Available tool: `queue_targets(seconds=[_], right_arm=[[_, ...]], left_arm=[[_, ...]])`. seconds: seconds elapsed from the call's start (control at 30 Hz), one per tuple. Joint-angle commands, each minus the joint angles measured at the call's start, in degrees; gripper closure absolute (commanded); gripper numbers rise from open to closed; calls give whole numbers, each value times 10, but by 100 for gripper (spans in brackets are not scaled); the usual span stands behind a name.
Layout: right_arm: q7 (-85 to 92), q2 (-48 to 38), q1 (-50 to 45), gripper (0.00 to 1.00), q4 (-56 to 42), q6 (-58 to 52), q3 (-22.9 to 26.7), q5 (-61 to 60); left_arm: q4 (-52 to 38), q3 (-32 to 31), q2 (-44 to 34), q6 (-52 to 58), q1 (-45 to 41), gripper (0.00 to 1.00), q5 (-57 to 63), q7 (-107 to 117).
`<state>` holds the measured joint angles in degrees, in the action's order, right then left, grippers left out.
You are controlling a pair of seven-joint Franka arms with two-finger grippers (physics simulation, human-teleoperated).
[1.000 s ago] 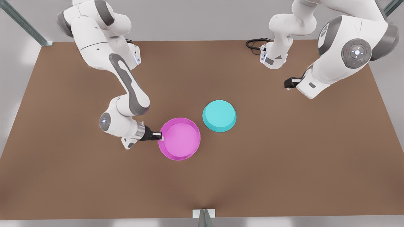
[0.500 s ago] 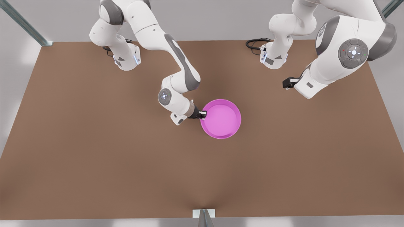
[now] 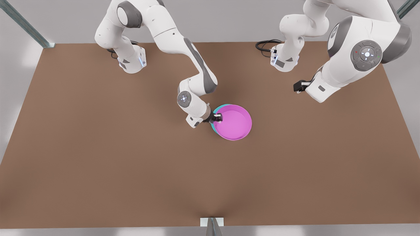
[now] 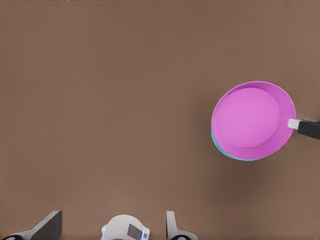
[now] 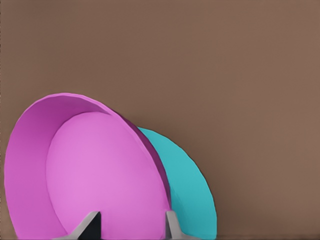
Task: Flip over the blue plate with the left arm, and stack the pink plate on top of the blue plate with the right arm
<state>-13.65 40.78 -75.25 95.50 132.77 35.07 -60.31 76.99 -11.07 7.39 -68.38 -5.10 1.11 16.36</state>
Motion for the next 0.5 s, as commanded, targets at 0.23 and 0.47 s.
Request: queue_targets(seconds=[0.23, 0.47], right_arm=[[122, -229, 9, 0, 132, -165, 242, 265], [281, -296, 117, 0, 101, -197, 363, 473]], left_arm=[[-1, -3, 1, -9, -2, 0, -3, -8], [-28, -5, 12, -7, -7, 0, -4, -3]])
